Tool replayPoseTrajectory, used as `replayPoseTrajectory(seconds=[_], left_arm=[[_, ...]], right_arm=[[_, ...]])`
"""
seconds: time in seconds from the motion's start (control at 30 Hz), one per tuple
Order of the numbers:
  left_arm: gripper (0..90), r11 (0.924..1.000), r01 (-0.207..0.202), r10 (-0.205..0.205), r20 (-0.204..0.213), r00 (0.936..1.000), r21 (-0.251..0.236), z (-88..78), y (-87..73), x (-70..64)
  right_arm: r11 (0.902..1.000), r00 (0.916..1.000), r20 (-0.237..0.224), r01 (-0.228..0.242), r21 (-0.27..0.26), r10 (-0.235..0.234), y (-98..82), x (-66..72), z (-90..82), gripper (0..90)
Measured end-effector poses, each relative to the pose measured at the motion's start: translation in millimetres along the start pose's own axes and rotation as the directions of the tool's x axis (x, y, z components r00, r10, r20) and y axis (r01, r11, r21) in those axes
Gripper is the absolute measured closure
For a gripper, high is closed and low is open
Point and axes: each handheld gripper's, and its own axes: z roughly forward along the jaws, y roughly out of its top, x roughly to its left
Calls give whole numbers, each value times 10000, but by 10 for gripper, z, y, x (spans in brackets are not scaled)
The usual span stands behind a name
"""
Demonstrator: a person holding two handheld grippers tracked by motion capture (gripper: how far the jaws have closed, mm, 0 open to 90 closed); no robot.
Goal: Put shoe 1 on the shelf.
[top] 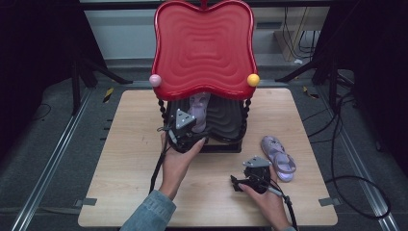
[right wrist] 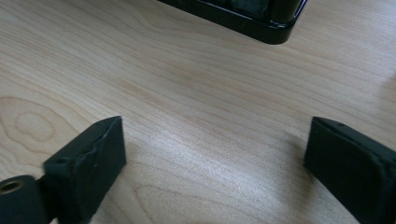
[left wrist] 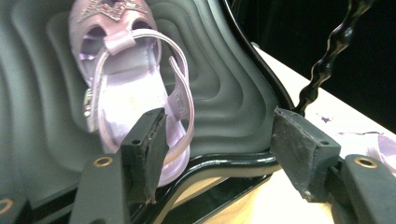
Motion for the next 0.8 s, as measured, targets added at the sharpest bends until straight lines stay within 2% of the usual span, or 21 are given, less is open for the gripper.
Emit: replayPoseTrajectory(seconds=[0.03, 0.1, 0.13, 0.23, 0.3, 0.33, 0.4, 0.5, 0.57, 0.63, 0.67, 0.7, 0.8], left_arm=[[332, 9997, 247, -247, -110, 9996, -13, -35, -8, -11], [320, 9995, 285, -285, 2, 9996, -158, -71, -12, 5], [320, 9180, 3941, -3946, -20, 9188, -450, -87, -26, -258], [318, 9227, 3814, -3817, 54, 9243, -560, -150, -15, -263], [309, 9224, 3820, -3817, 174, 9241, -560, -188, -22, -267], [303, 9202, 3873, -3865, 256, 9219, -563, -209, -33, -272], [291, 9215, 3849, -3837, 316, 9229, -528, -258, -66, -276], [266, 9226, 3823, -3803, 429, 9238, -523, -338, -133, -294], [245, 9265, 3733, -3710, 511, 9272, -465, -401, -190, -293], [221, 9243, 3799, -3771, 662, 9238, -371, -450, -258, -291], [205, 9281, 3716, -3696, 654, 9269, -216, -479, -305, -288], [188, 9269, 3751, -3734, 673, 9252, -152, -498, -341, -290], [163, 9310, 3648, -3645, 704, 9285, 85, -552, -443, -285]], right_arm=[[10000, 10000, 52, 55, -2, -55, 1, 8, -8, 105], [9996, 9995, 159, 267, -96, -265, 5, 24, -22, 122], [9995, 9994, 187, 301, -114, -298, 6, 30, -26, 123], [9993, 9991, 194, 367, -100, -365, 7, 47, -44, 129], [9994, 9993, 149, 336, -111, -334, 5, 59, -58, 137], [9990, 9989, 193, 421, -148, -418, 6, 59, -68, 153], [9987, 9986, 203, 484, -132, -481, 11, 64, -99, 172], [9981, 9980, 267, 579, -210, -574, 33, 72, -177, 215], [9979, 9979, 250, 598, -243, -592, 52, 73, -252, 245], [9975, 9976, 240, 649, -286, -642, 66, 69, -311, 268], [9976, 9978, 220, 632, -271, -626, 74, 70, -347, 278], [9970, 9972, 226, 713, -304, -707, 80, 66, -382, 289], [9970, 9972, 150, 731, -251, -727, 93, 67, -463, 319]])
